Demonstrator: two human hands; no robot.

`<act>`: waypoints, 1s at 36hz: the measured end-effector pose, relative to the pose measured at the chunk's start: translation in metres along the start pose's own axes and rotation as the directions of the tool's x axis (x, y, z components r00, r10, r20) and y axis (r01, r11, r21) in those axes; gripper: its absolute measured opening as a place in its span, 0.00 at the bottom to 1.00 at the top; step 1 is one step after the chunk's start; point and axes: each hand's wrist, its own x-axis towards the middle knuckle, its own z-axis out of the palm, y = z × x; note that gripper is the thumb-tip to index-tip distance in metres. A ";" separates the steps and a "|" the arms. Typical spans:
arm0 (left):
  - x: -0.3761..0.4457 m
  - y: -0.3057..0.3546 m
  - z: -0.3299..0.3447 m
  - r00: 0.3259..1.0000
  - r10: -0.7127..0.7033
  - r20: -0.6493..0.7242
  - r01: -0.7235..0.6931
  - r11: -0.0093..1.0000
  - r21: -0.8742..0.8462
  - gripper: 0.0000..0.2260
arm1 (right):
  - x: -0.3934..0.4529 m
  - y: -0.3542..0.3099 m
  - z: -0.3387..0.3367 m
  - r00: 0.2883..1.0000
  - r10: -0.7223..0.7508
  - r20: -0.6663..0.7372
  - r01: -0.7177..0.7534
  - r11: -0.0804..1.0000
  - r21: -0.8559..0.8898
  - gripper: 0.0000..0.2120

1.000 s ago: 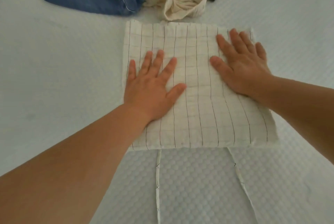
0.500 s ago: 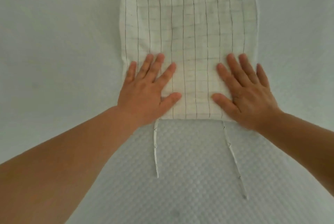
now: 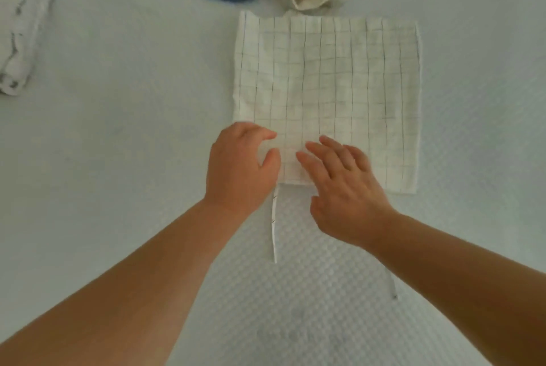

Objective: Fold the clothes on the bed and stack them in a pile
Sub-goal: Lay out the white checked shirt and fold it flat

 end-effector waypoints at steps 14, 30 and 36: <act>-0.062 -0.021 -0.022 0.576 -0.751 0.322 0.746 0.322 -0.583 0.05 | 0.053 -0.048 0.004 0.984 0.081 -0.161 -0.064 0.992 0.111 0.22; -0.066 0.063 -0.056 0.141 -0.063 0.988 0.751 -0.644 -0.148 0.42 | 0.008 -0.077 -0.170 0.746 0.650 0.148 0.108 -0.337 0.935 0.09; -0.080 0.056 -0.068 0.430 -0.100 0.897 0.522 -0.783 -0.338 0.21 | -0.027 -0.056 -0.174 0.684 0.706 0.183 0.189 -0.415 0.890 0.15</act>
